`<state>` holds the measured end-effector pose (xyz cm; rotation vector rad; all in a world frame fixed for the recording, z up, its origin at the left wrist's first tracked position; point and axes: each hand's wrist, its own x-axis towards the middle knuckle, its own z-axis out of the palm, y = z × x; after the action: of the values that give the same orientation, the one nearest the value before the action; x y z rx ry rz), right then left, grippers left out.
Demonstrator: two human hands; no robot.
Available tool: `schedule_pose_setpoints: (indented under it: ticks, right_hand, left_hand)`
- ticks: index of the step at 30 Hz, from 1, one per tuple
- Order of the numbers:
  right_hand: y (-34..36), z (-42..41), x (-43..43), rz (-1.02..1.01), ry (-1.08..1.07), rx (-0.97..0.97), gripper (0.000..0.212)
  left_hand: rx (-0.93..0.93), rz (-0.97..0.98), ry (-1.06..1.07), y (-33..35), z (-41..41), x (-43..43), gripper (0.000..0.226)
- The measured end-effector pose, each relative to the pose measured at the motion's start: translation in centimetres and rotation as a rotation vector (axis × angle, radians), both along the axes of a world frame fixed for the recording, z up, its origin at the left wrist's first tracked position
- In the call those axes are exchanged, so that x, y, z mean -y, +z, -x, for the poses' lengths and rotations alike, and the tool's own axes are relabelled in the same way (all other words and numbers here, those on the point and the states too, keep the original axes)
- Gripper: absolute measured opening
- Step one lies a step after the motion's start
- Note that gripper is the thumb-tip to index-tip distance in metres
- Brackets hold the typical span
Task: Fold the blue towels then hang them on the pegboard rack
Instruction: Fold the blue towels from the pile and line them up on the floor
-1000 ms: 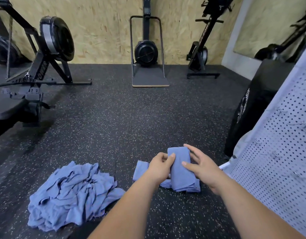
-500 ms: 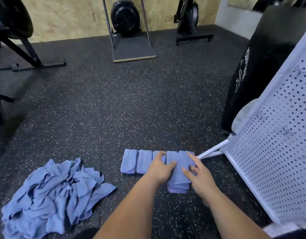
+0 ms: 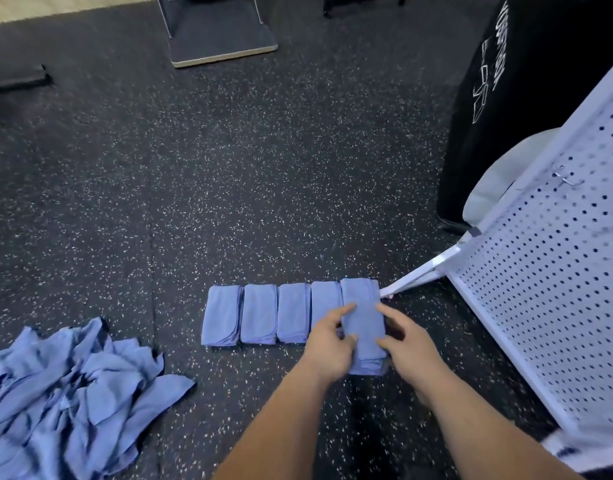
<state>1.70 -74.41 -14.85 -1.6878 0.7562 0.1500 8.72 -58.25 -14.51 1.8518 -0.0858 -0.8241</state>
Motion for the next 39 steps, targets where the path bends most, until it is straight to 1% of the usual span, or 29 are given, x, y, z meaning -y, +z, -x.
schedule_pose_setpoints:
  ticks: [3, 6, 10, 15, 18, 20, 22, 24, 27, 31, 35, 39]
  right_hand:
    - [-1.4, -2.3, 1.2, 0.115, 0.040, -0.019, 0.068]
    - [-2.5, -4.6, 2.0, 0.220, 0.076, -0.038, 0.069]
    - [-4.6, -6.8, 3.1, 0.368, 0.175, -0.035, 0.066]
    - [-7.3, -7.1, 3.6, 0.454, 0.238, -0.045, 0.068]
    - [-8.1, -6.8, 3.3, 0.488, 0.250, -0.124, 0.068]
    - [-8.1, -7.1, 3.2, 0.524, 0.274, -0.184, 0.068]
    - [-7.8, -7.6, 3.3, 0.556, 0.320, -0.239, 0.068]
    - [-7.3, -8.1, 3.4, 0.569, 0.361, -0.275, 0.069]
    - [-6.0, -8.2, 3.2, 0.579, 0.364, -0.302, 0.070]
    - [-3.2, -8.8, 2.3, 0.663, 0.381, -0.290, 0.070]
    - [0.4, -9.9, 0.4, 0.743, 0.442, -0.261, 0.062]
    - [3.5, -10.7, -3.5, 0.784, 0.571, -0.213, 0.060]
  left_hand:
    - [0.050, -0.027, -0.042, -1.4, -1.9, 1.0, 0.058]
    - [0.148, -0.112, -0.092, -3.4, -4.1, 2.2, 0.065]
    - [0.223, -0.181, -0.134, -5.0, -5.6, 3.4, 0.070]
    - [0.289, -0.283, -0.221, -7.6, -6.2, 3.8, 0.074]
    - [0.456, -0.423, -0.295, -8.5, -6.2, 3.7, 0.073]
    - [0.528, -0.520, -0.341, -8.5, -6.1, 4.1, 0.072]
    - [0.531, -0.601, -0.386, -8.3, -6.2, 4.6, 0.072]
    - [0.516, -0.638, -0.408, -8.1, -6.4, 4.8, 0.073]
    - [0.500, -0.596, -0.404, -7.4, -6.4, 4.3, 0.073]
    - [0.402, -0.520, -0.357, -5.0, -6.3, 2.6, 0.075]
    - [0.374, -0.578, -0.324, -1.4, -6.2, -1.0, 0.073]
    - [0.374, -0.679, -0.259, 2.0, -4.7, -7.1, 0.072]
